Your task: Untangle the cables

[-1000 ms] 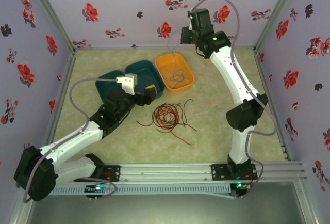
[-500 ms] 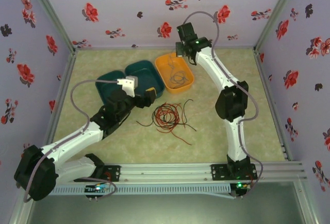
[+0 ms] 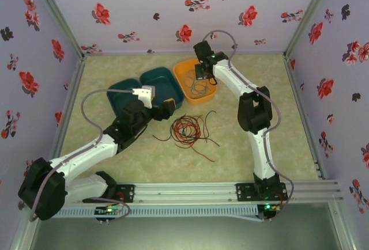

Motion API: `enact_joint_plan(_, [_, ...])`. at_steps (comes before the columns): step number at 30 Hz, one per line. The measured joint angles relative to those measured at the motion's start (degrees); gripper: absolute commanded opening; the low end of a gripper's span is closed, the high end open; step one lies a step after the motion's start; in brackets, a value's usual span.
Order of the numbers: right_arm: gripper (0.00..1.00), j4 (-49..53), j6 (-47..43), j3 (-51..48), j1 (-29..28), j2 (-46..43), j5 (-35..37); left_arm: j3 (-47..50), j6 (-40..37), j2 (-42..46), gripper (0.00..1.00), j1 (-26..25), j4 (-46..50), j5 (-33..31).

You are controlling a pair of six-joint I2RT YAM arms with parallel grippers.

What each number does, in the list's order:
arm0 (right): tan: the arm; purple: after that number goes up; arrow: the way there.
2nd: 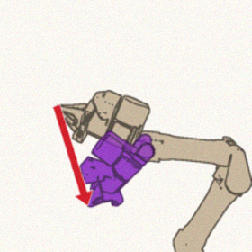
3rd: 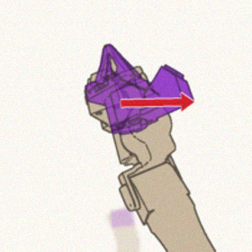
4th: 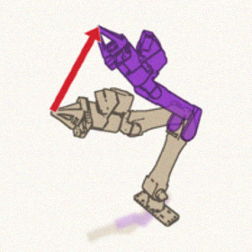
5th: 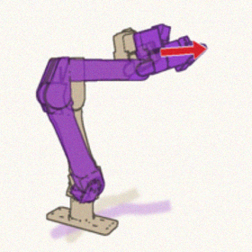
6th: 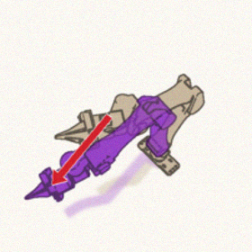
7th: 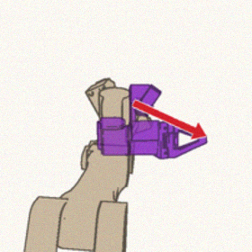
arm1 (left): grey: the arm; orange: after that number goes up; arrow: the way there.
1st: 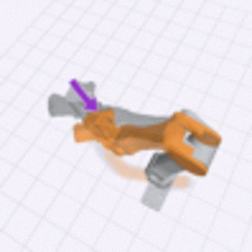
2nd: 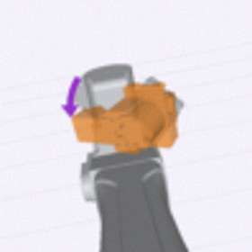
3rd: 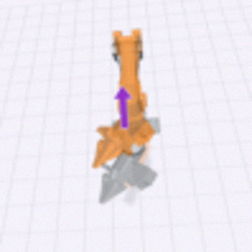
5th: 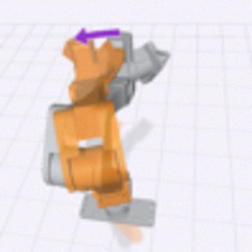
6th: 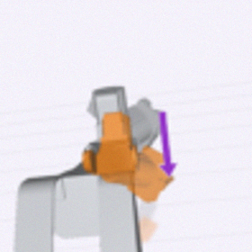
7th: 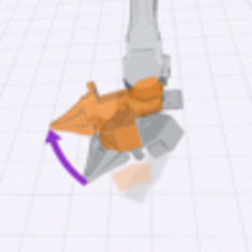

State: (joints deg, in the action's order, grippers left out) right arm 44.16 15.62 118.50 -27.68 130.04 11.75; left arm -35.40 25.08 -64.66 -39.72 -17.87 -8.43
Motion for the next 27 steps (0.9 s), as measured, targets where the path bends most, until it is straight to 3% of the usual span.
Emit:
enact_joint_plan(10, [0.00, 1.4, 1.5, -3.4, -1.1, 2.1, -0.2, 0.0, 2.4, 0.0, 1.00, 0.0, 0.9, 0.0])
enact_joint_plan(17, [0.34, 1.4, 1.6, -3.4, -1.1, 2.0, -0.2, 0.0, 3.4, 0.0, 1.00, 0.0, 4.2, 0.0])
enact_joint_plan(27, [0.45, 1.6, 1.9, -9.0, -1.1, -6.6, -0.2, -1.5, 3.8, 0.0, 1.00, 0.0, 7.2, 0.0])
